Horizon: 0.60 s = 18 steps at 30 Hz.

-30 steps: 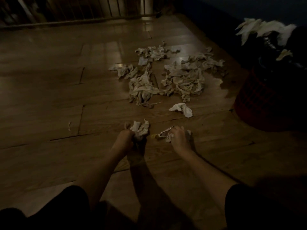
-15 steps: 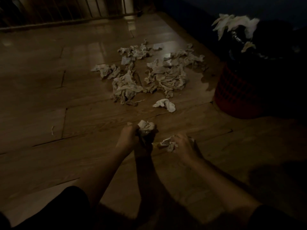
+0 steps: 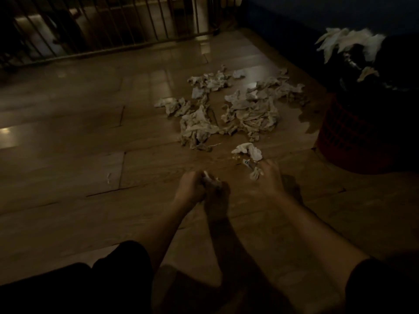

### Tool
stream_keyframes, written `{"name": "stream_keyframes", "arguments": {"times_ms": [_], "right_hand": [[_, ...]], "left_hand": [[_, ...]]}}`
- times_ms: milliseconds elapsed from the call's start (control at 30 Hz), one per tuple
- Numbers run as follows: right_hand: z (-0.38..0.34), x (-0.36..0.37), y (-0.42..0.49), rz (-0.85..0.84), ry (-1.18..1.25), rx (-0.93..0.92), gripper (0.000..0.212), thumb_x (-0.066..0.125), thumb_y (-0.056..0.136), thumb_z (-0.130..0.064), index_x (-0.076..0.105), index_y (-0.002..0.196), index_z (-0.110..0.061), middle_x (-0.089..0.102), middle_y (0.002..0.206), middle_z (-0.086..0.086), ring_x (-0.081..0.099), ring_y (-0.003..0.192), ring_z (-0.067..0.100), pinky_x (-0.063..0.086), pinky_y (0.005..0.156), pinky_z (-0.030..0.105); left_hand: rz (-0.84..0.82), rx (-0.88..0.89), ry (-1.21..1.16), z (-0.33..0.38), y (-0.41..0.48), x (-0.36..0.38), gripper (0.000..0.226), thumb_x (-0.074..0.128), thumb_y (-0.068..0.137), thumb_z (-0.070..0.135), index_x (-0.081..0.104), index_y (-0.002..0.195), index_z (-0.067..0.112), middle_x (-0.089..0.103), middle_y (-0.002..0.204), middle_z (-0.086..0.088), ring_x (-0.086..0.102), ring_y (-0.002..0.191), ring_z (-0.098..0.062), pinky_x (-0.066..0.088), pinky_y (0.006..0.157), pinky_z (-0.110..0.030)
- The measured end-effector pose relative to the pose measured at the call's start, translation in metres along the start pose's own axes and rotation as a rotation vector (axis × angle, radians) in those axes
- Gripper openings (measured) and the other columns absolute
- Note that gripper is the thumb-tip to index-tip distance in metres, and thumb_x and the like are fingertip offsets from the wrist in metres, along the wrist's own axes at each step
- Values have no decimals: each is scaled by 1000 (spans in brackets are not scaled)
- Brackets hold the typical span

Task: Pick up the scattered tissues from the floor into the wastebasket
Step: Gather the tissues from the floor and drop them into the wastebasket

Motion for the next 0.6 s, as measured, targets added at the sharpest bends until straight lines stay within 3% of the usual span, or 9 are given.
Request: {"name": "stream_keyframes", "arguments": {"times_ms": [167, 200, 300, 333, 433, 533, 600], "right_hand": [[-24, -113, 51, 265, -50, -109, 18, 51, 81, -4, 64, 84, 8, 62, 91, 31, 57, 86, 41, 40, 72, 37], [-29, -142, 58, 334, -72, -142, 18, 49, 80, -1, 63, 84, 10, 61, 89, 32, 57, 85, 41, 36, 72, 37], [-31, -229, 81, 488, -104, -170, 23, 41, 81, 4, 63, 82, 10, 60, 90, 30, 55, 85, 40, 40, 73, 41], [-29, -258, 87, 537, -119, -177, 24, 40, 81, 3, 63, 79, 7, 60, 90, 28, 56, 85, 39, 42, 71, 41], [-9, -331, 96, 643, -153, -137, 24, 41, 83, -4, 63, 76, 4, 60, 90, 25, 56, 85, 37, 39, 67, 35], [30, -374, 96, 676, -139, -13, 32, 40, 80, -16, 64, 84, 5, 59, 99, 26, 54, 91, 37, 41, 71, 36], [61, -382, 98, 628, -166, 86, 30, 44, 85, -13, 65, 89, 7, 60, 101, 28, 57, 94, 39, 42, 71, 34]], "left_hand": [[72, 294, -14, 140, 67, -15, 21, 53, 75, -9, 65, 90, -2, 69, 91, -22, 64, 89, -34, 51, 70, -40], [75, 329, -25, 169, 81, -18, 22, 53, 77, -9, 64, 92, 0, 70, 92, -19, 65, 88, -30, 51, 71, -36], [105, 412, -122, 253, 119, -36, 25, 51, 76, -11, 63, 91, 5, 68, 79, -2, 61, 67, -4, 42, 57, -6], [134, 446, -154, 281, 128, -45, 24, 51, 75, -10, 63, 89, 6, 67, 76, -1, 60, 65, -4, 43, 55, -7], [195, 555, -207, 359, 149, -61, 25, 53, 71, -5, 64, 91, 5, 68, 84, -7, 62, 79, -19, 51, 65, -32], [238, 627, -269, 422, 161, -63, 30, 54, 69, -7, 64, 96, 4, 70, 87, -13, 63, 82, -26, 52, 67, -36], [219, 667, -274, 453, 168, -49, 31, 54, 72, -5, 63, 100, 4, 70, 94, -16, 63, 87, -29, 53, 74, -38]]}}
Point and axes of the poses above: each hand's wrist, its own y-axis towards the middle knuckle, its own x-axis out of the palm, z = x × y, the point moved 9 cm from there along y, towards the middle knuckle
